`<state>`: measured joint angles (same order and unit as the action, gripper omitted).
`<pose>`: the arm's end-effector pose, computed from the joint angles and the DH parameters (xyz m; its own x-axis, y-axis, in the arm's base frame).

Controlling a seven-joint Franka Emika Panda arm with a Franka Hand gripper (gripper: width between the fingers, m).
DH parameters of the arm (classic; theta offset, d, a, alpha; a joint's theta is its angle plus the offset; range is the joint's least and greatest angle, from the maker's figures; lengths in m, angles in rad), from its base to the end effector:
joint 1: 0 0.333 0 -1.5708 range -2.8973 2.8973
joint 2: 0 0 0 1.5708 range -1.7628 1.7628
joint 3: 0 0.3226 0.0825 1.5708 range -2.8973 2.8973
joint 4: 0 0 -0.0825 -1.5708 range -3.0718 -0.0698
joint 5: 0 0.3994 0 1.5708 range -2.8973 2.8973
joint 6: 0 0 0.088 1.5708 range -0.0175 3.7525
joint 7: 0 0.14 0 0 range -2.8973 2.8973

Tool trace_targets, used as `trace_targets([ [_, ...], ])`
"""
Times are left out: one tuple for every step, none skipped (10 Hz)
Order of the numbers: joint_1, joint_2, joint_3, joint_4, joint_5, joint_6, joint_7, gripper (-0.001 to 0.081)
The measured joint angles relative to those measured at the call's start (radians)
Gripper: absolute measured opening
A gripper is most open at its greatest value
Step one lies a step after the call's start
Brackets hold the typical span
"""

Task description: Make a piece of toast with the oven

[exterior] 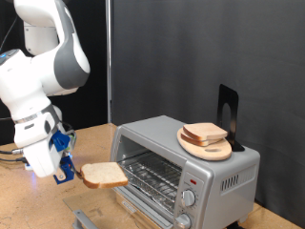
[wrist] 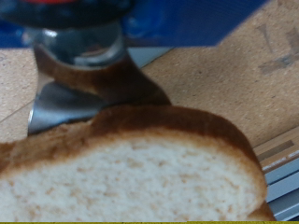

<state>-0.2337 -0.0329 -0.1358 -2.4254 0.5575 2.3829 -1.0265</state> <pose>0.4674 -0.1623 0.2843 0.9431 0.1988 0.2666 0.2695 -0.9266 -0.2624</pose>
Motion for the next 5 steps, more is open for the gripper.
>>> trace_targets([
  [0.0, 0.001, 0.0, -0.008, 0.026, 0.022, -0.023, 0.0266],
  [0.0, 0.001, 0.0, -0.008, 0.02, 0.017, -0.021, 0.0266],
  [0.0, 0.002, 0.001, -0.008, 0.014, 0.012, -0.013, 0.0266],
  [0.002, 0.002, 0.004, -0.01, 0.013, 0.012, -0.007, 0.0266],
  [0.004, 0.002, 0.01, -0.014, 0.014, 0.014, -0.002, 0.0266],
])
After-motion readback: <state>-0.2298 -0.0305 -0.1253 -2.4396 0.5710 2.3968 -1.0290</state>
